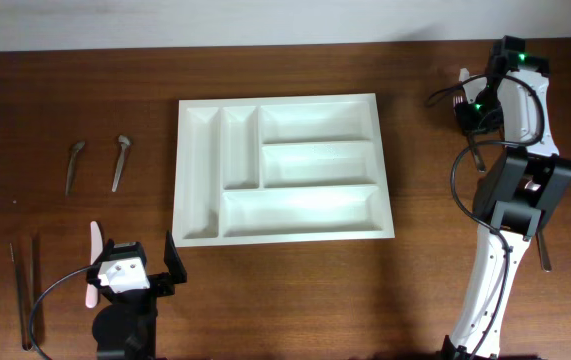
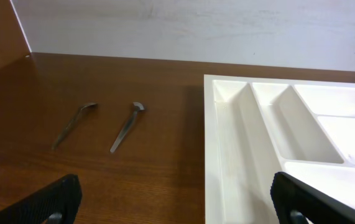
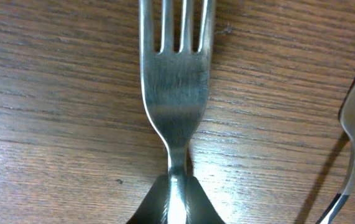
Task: Pack container
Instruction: 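Lower the right gripper and grasp the leftmost silver fork, then carry the held fork with the right gripper over the tray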
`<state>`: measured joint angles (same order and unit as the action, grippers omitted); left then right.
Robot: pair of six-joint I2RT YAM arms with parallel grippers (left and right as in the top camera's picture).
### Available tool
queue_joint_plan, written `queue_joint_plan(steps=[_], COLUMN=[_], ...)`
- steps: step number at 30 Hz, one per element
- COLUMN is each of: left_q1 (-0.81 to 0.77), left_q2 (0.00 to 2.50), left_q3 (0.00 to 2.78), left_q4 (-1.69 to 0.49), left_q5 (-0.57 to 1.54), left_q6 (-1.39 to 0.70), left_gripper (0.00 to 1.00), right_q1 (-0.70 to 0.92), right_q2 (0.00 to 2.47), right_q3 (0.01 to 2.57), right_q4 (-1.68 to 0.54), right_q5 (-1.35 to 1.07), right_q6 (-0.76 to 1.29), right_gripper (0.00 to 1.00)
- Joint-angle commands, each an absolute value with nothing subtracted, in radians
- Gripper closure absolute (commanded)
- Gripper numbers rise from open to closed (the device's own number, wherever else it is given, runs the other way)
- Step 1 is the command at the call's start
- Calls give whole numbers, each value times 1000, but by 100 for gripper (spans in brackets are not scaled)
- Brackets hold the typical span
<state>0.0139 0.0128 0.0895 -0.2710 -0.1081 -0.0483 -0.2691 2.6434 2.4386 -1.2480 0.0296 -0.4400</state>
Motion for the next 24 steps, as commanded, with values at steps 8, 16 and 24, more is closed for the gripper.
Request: queue_joint_plan(steps=[8,16,24], left_q1=[11,11,11], left_q2=[5,5,5], left_q3=[85,85,85], left_q4=[-269,-269,-269], left_q5=[-98,-98,-98], left_q6=[-36,-36,-36], left_gripper=[1,1,1], right_q1=[-261,-241,-142], right_q2=[2660,2660,2654], right_q3=[2456,2489,2631], right_q4=[-1237,-1237,-1304], right_q5=[35,35,35], right_q6=[-430,-473,-614], right_gripper=[96,96,96])
